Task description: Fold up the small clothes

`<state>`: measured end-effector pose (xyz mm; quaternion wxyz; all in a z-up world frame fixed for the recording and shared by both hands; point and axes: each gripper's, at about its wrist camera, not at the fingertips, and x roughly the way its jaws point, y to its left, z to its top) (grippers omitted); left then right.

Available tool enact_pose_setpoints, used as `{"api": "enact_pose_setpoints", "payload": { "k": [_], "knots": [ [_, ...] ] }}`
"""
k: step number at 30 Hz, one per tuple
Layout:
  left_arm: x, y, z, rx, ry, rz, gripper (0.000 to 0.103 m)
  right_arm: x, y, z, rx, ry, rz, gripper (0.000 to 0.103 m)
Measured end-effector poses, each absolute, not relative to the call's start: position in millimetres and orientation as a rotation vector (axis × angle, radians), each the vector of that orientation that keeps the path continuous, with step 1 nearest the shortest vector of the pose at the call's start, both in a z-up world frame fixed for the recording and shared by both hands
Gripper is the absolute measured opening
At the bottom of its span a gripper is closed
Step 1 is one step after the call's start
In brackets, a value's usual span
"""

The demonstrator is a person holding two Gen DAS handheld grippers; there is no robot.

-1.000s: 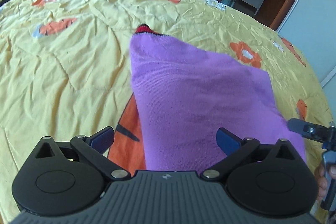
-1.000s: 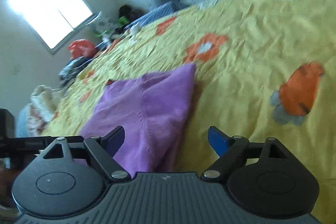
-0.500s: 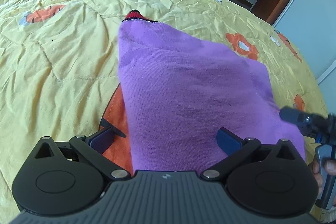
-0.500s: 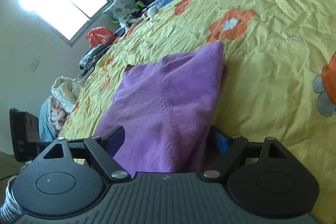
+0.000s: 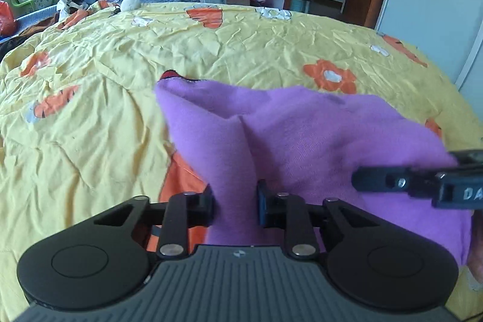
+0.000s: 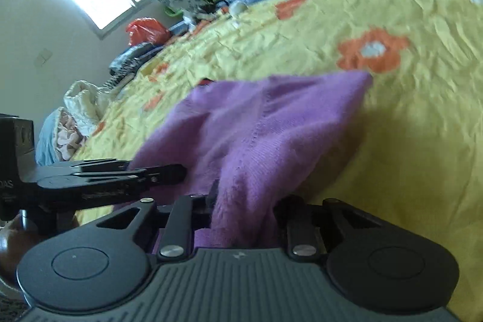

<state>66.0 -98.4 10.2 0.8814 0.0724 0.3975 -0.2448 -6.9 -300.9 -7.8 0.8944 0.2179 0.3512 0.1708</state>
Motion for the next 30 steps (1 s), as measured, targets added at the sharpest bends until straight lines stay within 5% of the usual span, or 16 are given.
{"api": "enact_pose_setpoints", "payload": {
  "k": [13,16,17,18,20,22,30],
  "knots": [
    [114.5,-51.5,85.7,0.256,0.676,-0.437,0.019,42.5,-261.7,56.5,0.45,0.637,0.387,0.023],
    [145.4,-40.8,65.2,0.224,0.805,-0.424,0.022,63.7,-257.4,24.6,0.403,0.732,0.284,0.039],
    [144.6,-34.4,59.9,0.191,0.832,-0.444,0.023,63.7,-255.8,13.3,0.369,0.772,0.233,0.062],
    [137.7,-26.6,55.7,0.156,0.848,-0.472,0.031,56.1,-255.9,6.5,0.343,0.772,0.201,0.071],
    [119.5,-13.3,45.2,0.091,0.888,-0.532,0.058,30.6,-265.4,-4.0,0.361,0.752,0.236,0.072],
    [102.0,-1.0,32.7,-0.005,0.923,-0.571,0.095,4.6,-278.0,-7.9,0.381,0.734,0.236,0.072],
    [68.3,9.1,-20.3,-0.247,1.054,-0.589,0.102,-35.4,-308.3,-35.9,0.512,0.741,0.283,0.073]
  ]
}}
